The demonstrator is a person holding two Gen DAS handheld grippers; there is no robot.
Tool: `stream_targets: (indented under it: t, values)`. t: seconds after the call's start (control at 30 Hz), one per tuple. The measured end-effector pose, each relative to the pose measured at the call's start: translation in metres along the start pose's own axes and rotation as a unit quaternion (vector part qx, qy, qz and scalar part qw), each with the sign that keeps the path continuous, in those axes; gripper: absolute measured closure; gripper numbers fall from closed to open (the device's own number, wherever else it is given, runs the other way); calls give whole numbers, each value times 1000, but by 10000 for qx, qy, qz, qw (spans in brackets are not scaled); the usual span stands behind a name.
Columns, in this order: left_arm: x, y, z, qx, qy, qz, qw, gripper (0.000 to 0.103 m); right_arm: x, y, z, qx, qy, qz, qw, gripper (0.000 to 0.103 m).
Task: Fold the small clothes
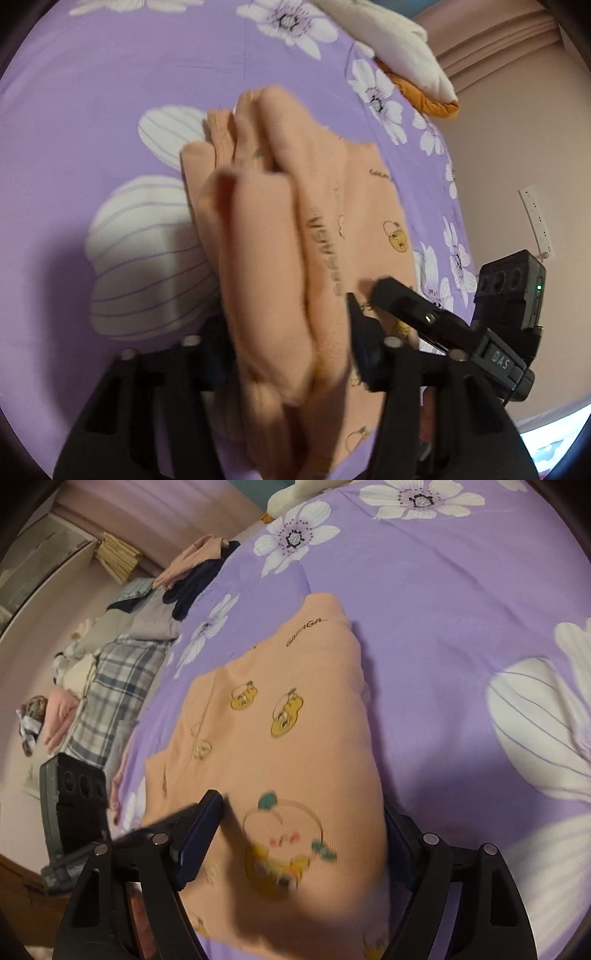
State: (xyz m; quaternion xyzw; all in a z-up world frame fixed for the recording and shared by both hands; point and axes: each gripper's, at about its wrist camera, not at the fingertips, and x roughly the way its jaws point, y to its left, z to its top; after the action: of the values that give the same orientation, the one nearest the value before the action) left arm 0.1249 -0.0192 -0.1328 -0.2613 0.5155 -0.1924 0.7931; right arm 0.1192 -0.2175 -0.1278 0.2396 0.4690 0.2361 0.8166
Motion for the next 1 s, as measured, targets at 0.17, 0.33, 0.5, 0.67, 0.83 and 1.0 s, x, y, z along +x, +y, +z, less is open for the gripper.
stream_targets:
  t: [0.17, 0.33, 0.5, 0.67, 0.83, 1.0]
  values:
    - [-10, -25, -3, 414, -156, 240, 9987, 71, 0, 5, -1, 37, -13, 124, 9999, 71]
    - [-32, -71, -3, 1013, -403, 295, 9936, 71, -24, 29, 4, -364, -270, 89, 9989, 74]
    - [-61, -106, 2, 1496, -851, 202, 9849, 71, -68, 50, 16, -750, -881, 24, 9933, 74]
    - [-61, -127, 10, 1645, -964, 121, 9816, 71, -96, 51, 31, -864, -1250, 3, 9884, 74]
    - [-37, -137, 14, 1731, -831, 272, 9810, 71, -95, 39, 38, -867, -1352, -273, 9866, 74]
    - [-9, -129, 12, 1721, -551, 484, 9823, 71, -82, 13, 35, -588, -1135, -331, 9912, 74]
